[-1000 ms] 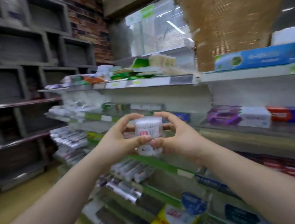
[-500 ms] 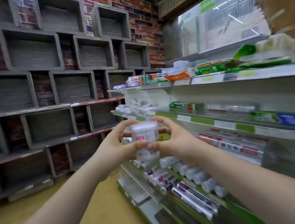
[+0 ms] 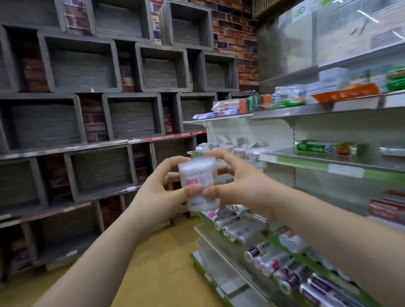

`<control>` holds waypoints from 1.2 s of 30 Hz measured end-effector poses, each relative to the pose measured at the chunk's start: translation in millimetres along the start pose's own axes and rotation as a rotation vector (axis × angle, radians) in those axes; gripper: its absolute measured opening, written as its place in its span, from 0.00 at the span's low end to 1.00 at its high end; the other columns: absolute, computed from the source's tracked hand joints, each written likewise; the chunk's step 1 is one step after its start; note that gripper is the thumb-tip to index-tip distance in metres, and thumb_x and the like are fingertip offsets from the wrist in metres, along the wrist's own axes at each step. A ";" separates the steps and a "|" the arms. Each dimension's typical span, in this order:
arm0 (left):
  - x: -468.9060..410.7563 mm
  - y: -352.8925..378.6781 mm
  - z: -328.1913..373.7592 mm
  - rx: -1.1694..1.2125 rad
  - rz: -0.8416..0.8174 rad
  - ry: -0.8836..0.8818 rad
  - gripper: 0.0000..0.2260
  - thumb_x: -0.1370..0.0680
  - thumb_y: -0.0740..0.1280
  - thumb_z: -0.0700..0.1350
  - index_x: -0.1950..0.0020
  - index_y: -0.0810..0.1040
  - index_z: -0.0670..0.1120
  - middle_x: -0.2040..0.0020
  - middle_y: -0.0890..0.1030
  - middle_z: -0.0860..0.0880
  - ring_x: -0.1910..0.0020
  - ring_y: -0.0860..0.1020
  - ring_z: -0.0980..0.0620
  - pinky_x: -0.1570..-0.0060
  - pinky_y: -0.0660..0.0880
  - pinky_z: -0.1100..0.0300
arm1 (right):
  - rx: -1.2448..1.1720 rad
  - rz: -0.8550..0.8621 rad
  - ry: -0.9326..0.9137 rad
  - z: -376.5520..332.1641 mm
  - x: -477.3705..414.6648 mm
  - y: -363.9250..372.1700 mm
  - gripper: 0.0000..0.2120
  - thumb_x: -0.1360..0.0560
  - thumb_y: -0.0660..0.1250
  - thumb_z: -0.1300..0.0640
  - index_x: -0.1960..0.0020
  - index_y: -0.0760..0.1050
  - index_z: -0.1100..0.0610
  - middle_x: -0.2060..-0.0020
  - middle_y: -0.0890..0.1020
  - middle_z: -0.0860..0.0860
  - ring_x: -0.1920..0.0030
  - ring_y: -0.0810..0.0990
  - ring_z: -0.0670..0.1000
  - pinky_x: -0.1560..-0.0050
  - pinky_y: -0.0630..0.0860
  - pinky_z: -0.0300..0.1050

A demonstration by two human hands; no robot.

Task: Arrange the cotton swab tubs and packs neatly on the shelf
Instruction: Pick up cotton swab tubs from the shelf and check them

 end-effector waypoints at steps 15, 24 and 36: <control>-221.8 -120.6 -113.9 -0.088 0.087 0.041 0.20 0.31 0.75 0.45 0.43 0.75 0.60 0.45 0.78 0.47 0.52 0.83 0.51 0.57 0.82 0.54 | -0.034 -0.056 -0.059 87.5 -275.9 20.0 0.35 0.33 0.76 0.61 0.34 0.65 0.40 0.45 0.76 0.48 0.45 0.80 0.53 0.48 0.81 0.53; -340.3 -176.3 -191.3 -0.133 0.067 0.082 0.22 0.32 0.75 0.47 0.40 0.74 0.59 0.49 0.79 0.50 0.52 0.82 0.53 0.59 0.82 0.57 | -0.061 -0.013 -0.031 149.6 -409.4 31.2 0.35 0.33 0.76 0.63 0.34 0.66 0.41 0.42 0.74 0.51 0.42 0.79 0.55 0.47 0.80 0.54; -508.1 -265.7 -307.9 -0.026 -0.161 0.108 0.22 0.31 0.75 0.45 0.41 0.74 0.60 0.47 0.79 0.50 0.55 0.84 0.54 0.58 0.82 0.54 | -0.024 0.185 0.031 224.0 -579.0 64.0 0.34 0.34 0.76 0.62 0.34 0.67 0.42 0.41 0.75 0.52 0.44 0.80 0.53 0.50 0.82 0.51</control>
Point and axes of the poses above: each hand's wrist, its own x-axis away from the middle knuckle, its own y-axis out of the palm, z = x × y, the point moved 5 cm from there along -x, towards the middle knuckle
